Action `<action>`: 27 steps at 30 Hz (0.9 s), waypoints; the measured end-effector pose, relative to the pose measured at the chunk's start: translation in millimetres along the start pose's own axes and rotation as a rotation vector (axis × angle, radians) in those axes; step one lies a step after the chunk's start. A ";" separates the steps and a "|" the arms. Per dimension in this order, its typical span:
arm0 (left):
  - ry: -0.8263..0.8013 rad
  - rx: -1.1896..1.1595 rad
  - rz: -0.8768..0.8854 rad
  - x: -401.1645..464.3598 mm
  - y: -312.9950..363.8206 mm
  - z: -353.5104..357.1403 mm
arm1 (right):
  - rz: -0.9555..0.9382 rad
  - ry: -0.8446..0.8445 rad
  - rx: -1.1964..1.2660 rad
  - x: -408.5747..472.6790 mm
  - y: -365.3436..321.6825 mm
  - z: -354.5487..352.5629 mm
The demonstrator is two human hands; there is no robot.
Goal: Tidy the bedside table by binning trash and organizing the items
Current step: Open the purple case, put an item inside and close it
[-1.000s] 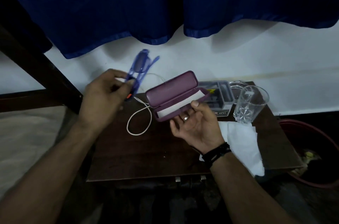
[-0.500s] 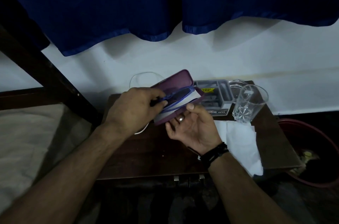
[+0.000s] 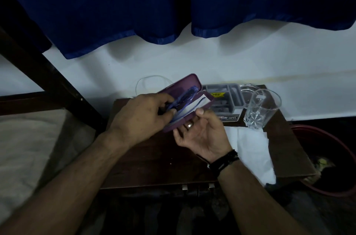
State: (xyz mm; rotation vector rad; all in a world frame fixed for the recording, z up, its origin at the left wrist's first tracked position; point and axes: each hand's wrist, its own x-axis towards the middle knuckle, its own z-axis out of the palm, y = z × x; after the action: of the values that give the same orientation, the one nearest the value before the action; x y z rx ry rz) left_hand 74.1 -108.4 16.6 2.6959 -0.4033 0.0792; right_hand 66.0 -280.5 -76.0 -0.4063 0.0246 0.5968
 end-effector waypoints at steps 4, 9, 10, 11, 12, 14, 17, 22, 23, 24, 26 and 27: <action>-0.044 -0.037 0.047 0.2 6.7 -2.5 | -0.002 0.002 -0.010 -0.4 0.3 1.5; -0.084 -0.026 0.146 4.0 7.4 -2.6 | -0.002 -0.006 -0.024 -1.0 0.3 1.2; -0.090 -0.021 0.157 5.3 8.0 -3.2 | 0.002 -0.006 -0.021 -0.9 0.3 1.0; -0.096 -0.020 0.165 6.4 8.8 -4.3 | 0.005 -0.008 -0.019 -0.9 0.4 1.0; -0.101 -0.021 0.170 7.4 9.8 -5.4 | 0.006 -0.009 -0.018 -0.8 0.4 0.8; -0.114 -0.029 0.166 9.2 11.2 -8.0 | 0.003 -0.006 -0.022 -1.0 0.4 0.6; -0.140 -0.008 0.157 12.5 10.8 -8.5 | 0.001 -0.003 -0.024 -1.2 1.0 0.1; -0.210 -0.018 0.181 15.4 10.7 -5.6 | -0.002 -0.020 -0.018 -1.5 -0.2 0.4; -0.202 -0.027 0.181 14.5 10.2 -5.8 | -0.002 -0.024 -0.019 -1.9 -0.3 0.5; -0.186 -0.033 0.179 14.2 8.6 -5.7 | 0.000 -0.026 -0.017 -1.9 -0.2 0.2; -0.135 -0.049 0.184 12.5 5.6 -6.4 | -0.001 -0.032 -0.009 -1.8 -0.1 0.1; -0.081 -0.056 0.198 11.2 4.2 -6.9 | -0.002 -0.035 -0.009 -1.8 -0.2 0.2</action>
State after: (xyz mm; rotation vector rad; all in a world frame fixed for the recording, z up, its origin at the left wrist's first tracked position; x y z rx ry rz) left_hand 83.6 -112.2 25.9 2.6032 -0.6866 0.0148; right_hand 64.6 -281.5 -75.5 -0.4041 -0.0118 0.6017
